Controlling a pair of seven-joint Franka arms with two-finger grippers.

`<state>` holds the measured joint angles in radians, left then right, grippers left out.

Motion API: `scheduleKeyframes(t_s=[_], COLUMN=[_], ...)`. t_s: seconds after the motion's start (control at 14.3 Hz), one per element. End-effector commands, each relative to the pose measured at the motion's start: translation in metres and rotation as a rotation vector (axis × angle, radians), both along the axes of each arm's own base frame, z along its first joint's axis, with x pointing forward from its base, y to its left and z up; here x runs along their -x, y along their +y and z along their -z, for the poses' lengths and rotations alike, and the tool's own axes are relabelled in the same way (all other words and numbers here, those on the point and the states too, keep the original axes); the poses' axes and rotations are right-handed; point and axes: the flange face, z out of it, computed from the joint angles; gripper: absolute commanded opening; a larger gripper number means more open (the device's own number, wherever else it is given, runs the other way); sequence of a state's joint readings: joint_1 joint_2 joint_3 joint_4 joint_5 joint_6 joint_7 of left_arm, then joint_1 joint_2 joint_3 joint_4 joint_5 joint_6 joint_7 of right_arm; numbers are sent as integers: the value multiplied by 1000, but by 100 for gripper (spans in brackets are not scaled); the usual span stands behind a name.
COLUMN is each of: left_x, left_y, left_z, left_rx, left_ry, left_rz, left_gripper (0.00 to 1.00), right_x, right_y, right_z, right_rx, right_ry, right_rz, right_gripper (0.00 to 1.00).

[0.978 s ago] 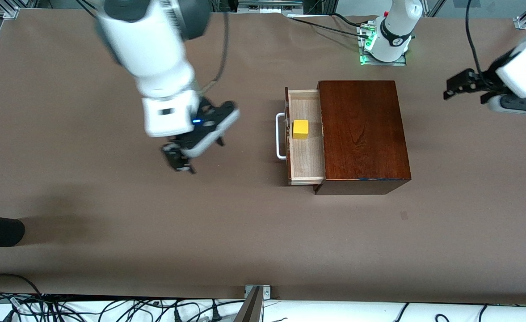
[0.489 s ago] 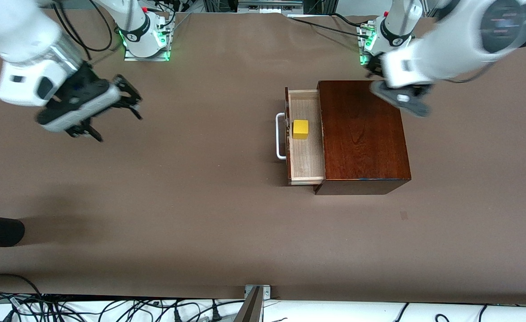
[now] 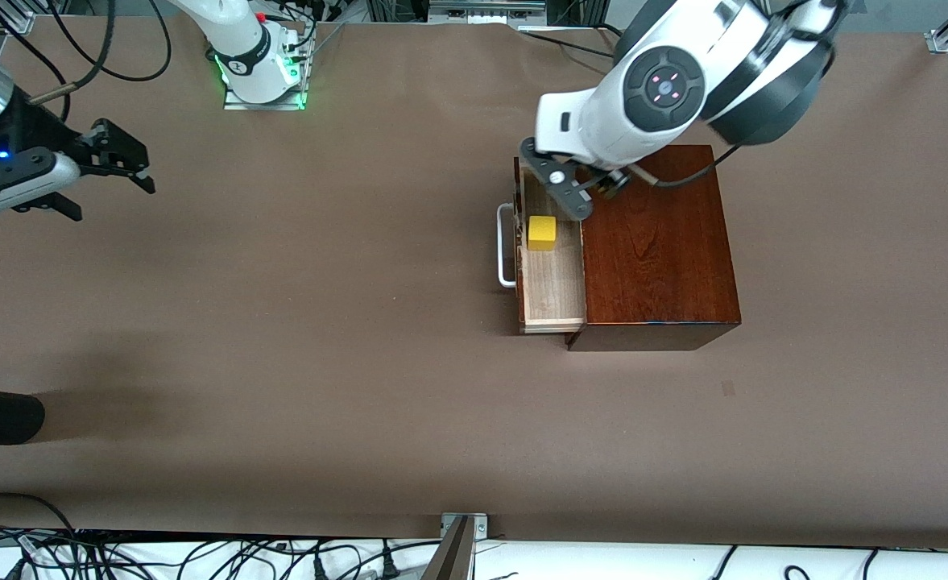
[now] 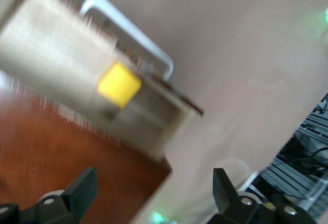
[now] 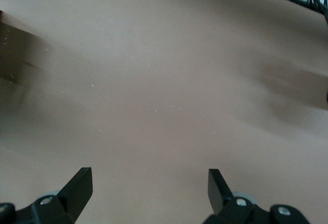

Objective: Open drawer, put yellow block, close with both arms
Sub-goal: 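Reach the left gripper to the drawer front beside the handle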

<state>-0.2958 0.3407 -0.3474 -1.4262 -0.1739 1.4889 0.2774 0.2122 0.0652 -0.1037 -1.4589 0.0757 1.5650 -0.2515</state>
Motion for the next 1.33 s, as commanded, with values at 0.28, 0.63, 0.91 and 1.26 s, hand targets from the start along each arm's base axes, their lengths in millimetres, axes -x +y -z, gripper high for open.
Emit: scheduleKeyframes(t_s=[0.28, 0.63, 0.91, 1.26], left_x=[19, 8, 26, 24], left_y=[-113, -136, -157, -146], left_z=[55, 119, 159, 209], left_rx=[70, 196, 120, -14], left_ry=[-230, -278, -305, -278], left_rz=[326, 674, 886, 972], left_gripper=[100, 100, 100, 100], right_x=[12, 9, 1, 0], right_y=[-4, 1, -7, -2], right_z=[-2, 0, 13, 12], right_rx=[42, 58, 66, 69], right_ry=[37, 42, 66, 53], right_rz=[127, 124, 156, 149], right_gripper=[100, 100, 100, 100])
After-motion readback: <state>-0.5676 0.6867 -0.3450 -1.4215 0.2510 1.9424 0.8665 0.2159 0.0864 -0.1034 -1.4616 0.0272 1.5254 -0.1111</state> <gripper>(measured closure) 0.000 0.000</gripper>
